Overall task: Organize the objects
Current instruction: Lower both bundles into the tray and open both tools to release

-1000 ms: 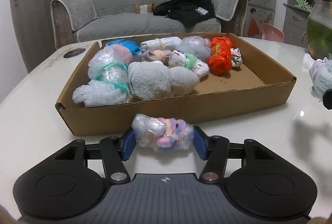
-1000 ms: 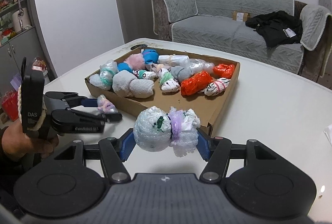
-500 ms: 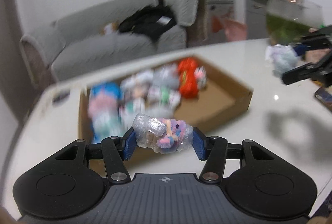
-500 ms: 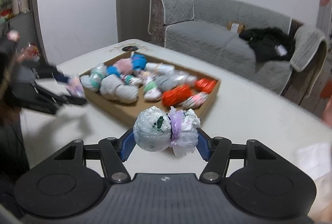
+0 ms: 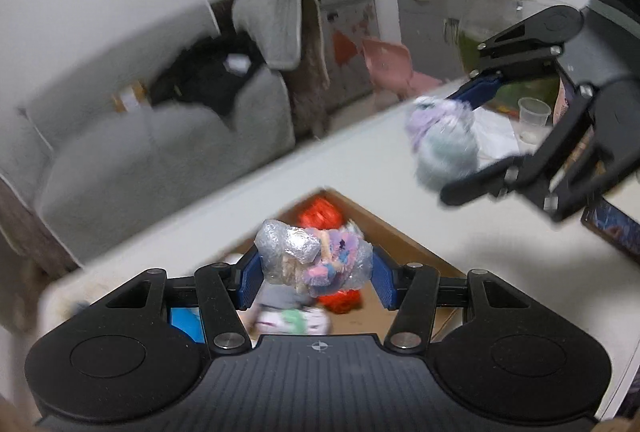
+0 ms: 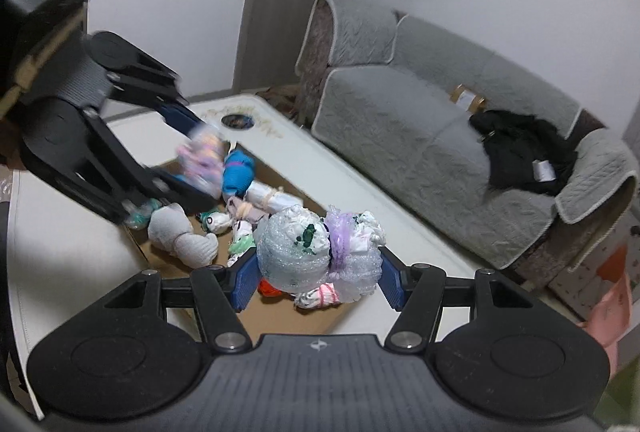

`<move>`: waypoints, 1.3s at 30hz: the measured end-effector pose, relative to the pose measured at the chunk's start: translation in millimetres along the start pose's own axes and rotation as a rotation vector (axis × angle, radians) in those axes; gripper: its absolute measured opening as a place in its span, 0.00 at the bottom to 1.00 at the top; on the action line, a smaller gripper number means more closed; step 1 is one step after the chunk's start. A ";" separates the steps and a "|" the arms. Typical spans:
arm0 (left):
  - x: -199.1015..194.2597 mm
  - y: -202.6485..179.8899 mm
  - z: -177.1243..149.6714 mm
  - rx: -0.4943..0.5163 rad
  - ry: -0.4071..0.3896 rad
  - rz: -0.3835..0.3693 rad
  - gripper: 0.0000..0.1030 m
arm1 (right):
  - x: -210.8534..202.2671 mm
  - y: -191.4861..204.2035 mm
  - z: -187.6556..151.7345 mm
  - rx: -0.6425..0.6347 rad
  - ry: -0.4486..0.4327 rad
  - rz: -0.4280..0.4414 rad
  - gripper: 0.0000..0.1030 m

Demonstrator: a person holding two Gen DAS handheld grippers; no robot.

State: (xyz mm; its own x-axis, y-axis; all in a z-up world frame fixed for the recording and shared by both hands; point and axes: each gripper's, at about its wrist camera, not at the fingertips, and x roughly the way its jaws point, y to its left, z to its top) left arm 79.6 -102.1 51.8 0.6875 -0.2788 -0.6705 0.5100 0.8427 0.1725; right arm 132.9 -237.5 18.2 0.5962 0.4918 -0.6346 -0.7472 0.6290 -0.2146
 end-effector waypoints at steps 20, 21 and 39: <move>83.7 -7.7 -54.7 0.021 0.201 -0.205 0.59 | 94.8 24.8 -35.4 -0.123 0.235 0.162 0.55; 84.6 -8.6 -56.7 0.020 0.207 -0.208 0.59 | 97.0 26.3 -37.2 -0.128 0.242 0.165 0.55; 62.3 -35.3 -88.5 0.043 0.334 -0.328 0.60 | 89.7 42.4 -63.7 -0.217 0.363 0.283 0.55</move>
State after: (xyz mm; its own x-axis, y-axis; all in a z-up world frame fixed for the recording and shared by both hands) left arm 58.6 -108.4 -59.9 0.2865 -0.3578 -0.8888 0.6984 0.7130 -0.0619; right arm 136.0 -205.1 -95.1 0.2503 0.3599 -0.8988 -0.9313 0.3431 -0.1220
